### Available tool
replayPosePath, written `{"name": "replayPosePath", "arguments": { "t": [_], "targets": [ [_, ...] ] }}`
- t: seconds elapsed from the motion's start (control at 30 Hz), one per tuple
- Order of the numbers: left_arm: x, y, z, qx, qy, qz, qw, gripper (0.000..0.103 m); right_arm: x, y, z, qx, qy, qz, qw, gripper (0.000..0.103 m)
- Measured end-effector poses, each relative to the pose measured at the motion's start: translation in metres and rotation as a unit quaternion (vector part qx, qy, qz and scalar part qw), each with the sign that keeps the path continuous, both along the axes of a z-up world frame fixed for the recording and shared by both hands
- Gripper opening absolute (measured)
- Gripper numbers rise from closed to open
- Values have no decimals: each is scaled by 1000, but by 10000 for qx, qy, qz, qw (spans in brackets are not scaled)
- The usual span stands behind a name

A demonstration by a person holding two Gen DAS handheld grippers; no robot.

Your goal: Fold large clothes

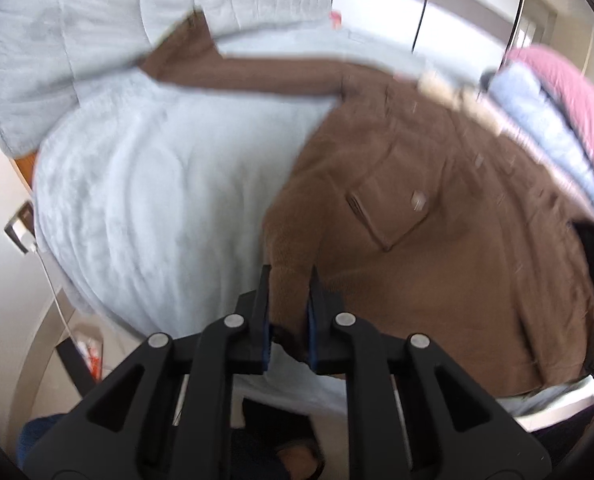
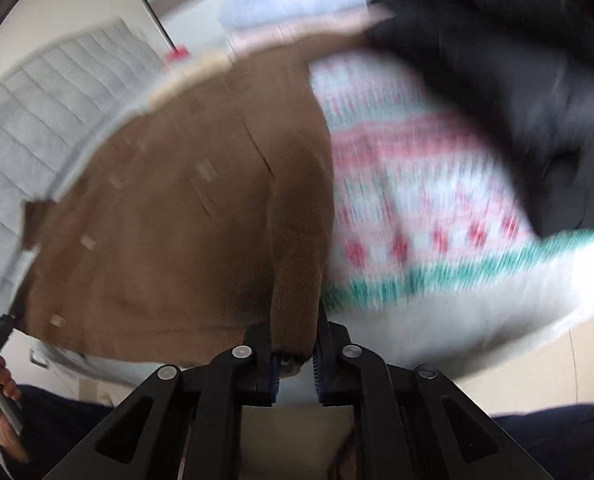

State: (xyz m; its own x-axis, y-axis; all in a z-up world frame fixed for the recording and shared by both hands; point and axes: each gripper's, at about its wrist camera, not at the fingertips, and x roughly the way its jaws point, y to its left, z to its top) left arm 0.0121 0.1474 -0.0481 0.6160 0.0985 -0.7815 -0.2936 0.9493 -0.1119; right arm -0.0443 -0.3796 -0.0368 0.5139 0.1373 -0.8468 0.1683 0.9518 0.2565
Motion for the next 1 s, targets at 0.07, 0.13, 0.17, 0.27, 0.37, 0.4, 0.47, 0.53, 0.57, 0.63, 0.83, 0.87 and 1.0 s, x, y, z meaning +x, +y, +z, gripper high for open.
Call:
{"name": "replayPosePath", "arguments": {
  "t": [0.07,0.13,0.17,0.27,0.37,0.4,0.47,0.53,0.57,0.63,0.83,0.87,1.0],
  "targets": [
    [0,4,-6,-68,120,17,9999,28,0,-5,6,-42,-61,-3,10000,22],
    [-6,16,6,-277,-73,200,9994,33,-4,-8,31,-365,-483,33,9982,33],
    [-9,19,12,-299,-153,289,9990,37,-6,-8,41,-592,-647,4,9961,45],
    [-20,24,43,-60,-565,547,9969,57,-7,-12,69,-1108,-1134,-98,9873,66],
    [-12,20,71,-35,-901,410,9951,68,12,-20,87,-704,-1231,-62,9899,66],
    [-2,13,80,-39,-947,280,9951,68,23,-18,93,-701,-1281,-41,9893,66],
    [18,-1,90,-51,-898,84,9959,69,47,-6,99,-693,-1306,118,9889,66],
    [48,-24,102,-137,-930,-267,9952,70,86,19,101,-631,-1180,585,9893,66],
    [64,-36,107,-160,-936,-420,9946,74,99,28,100,-622,-1127,756,9888,66],
    [104,-63,111,-218,-867,-815,9927,79,140,51,93,-650,-950,1206,9860,66],
    [203,-112,53,530,-207,-1172,9915,79,217,55,21,-919,223,1249,9877,66],
    [208,-109,43,461,-100,-1098,9928,79,221,48,7,-881,489,1171,9880,66],
    [234,-88,6,-380,495,-714,9955,79,225,27,9,-464,317,1157,9917,66]
  ]
}}
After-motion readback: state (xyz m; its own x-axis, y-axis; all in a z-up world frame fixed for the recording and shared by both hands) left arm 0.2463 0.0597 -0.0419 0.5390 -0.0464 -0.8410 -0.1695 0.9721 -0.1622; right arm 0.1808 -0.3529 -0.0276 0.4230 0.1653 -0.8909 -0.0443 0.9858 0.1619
